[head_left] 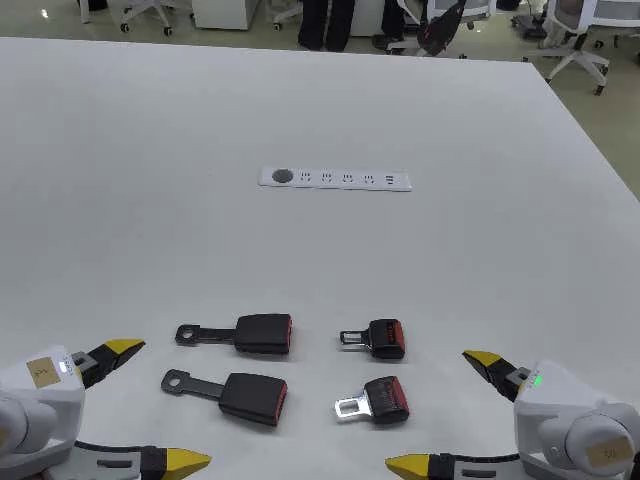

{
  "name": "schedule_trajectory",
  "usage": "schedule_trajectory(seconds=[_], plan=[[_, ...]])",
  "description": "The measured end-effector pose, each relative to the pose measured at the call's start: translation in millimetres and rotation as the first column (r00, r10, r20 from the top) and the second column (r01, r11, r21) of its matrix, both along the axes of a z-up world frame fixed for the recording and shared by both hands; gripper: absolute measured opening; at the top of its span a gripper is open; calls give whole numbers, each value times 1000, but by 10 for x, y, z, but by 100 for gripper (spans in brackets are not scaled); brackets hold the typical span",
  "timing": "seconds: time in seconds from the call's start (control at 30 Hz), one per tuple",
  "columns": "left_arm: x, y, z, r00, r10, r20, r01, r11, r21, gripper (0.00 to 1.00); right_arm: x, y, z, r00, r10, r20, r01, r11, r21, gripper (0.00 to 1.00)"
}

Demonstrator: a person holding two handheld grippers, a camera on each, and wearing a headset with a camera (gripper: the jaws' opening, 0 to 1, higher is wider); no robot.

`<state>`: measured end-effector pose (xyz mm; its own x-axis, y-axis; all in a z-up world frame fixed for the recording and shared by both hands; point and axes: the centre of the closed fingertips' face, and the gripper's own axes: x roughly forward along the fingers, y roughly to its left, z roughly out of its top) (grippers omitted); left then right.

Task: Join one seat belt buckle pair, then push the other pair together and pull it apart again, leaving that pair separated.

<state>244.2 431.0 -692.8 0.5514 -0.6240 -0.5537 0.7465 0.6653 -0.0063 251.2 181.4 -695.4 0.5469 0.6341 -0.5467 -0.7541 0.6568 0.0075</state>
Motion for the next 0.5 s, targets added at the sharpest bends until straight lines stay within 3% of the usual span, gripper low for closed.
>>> schedule_trajectory(seconds=[0.5], plan=[[-27,-15,12,1000,-9,9,9,1000,-3,96,5,-13,-7,1000,3,8,-3,1000,-4,95]])
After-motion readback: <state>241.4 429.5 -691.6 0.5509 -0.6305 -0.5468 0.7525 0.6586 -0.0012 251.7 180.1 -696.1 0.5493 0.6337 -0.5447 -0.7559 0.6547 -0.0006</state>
